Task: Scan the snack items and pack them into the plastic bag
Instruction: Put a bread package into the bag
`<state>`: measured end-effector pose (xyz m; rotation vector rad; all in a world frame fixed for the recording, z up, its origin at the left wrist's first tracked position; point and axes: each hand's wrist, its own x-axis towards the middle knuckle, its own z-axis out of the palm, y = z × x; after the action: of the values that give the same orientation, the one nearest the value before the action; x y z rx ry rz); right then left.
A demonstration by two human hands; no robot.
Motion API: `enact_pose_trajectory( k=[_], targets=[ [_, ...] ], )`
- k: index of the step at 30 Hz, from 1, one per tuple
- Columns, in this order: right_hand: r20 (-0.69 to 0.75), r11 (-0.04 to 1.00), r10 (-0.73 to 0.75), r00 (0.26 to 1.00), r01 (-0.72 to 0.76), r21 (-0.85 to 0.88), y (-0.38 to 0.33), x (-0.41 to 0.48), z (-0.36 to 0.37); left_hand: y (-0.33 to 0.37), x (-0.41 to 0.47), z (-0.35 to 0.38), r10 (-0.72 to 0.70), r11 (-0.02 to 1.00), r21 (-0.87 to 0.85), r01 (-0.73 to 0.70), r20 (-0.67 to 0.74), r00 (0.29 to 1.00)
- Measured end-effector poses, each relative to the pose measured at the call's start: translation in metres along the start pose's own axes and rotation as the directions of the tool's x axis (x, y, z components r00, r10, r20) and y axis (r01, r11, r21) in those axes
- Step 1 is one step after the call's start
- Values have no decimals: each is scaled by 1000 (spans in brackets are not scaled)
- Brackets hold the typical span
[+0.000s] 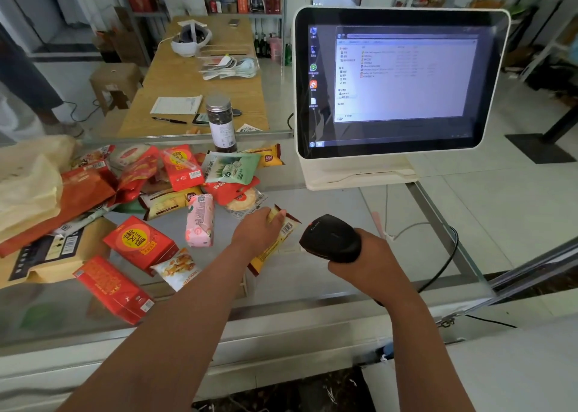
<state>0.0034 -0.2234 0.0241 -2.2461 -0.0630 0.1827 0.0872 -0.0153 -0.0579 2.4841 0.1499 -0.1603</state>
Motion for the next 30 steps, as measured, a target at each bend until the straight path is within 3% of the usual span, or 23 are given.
enact_pose_trajectory(
  k=[5,10,14,19,22,24,26,28,30],
  targets=[
    [-79,992,5,997,-14,-122,12,7,17,0,-3,0,-21,1000,17,21,-15,1000],
    [-14,989,33,999,-35,-145,21,6,32,5,-9,-1,-57,998,8,57,-22,998],
    [-22,988,50,999,-52,-143,26,6,47,6,-15,-8,-125,985,-124,117,-56,991],
    [-55,974,28,998,-39,-222,23,8,61,7,-32,-14,-98,963,-262,68,-104,990],
    [-69,934,55,996,-76,-350,10,2,68,14,-43,-29,-102,887,-462,23,-145,984],
    [-156,929,-38,987,-22,-369,-9,-5,78,16,-52,-46,-87,813,-583,-15,-147,985],
    [-230,994,-70,971,48,-99,-42,-12,92,13,-69,-71,-54,758,-650,-60,-153,987],
    [-129,956,16,991,22,294,-84,-19,110,1,-86,-99,-28,742,-664,-96,-174,984],
    [-28,894,-18,999,29,447,-122,-26,138,-22,-106,-128,14,725,-679,-112,-148,989]
  ],
)
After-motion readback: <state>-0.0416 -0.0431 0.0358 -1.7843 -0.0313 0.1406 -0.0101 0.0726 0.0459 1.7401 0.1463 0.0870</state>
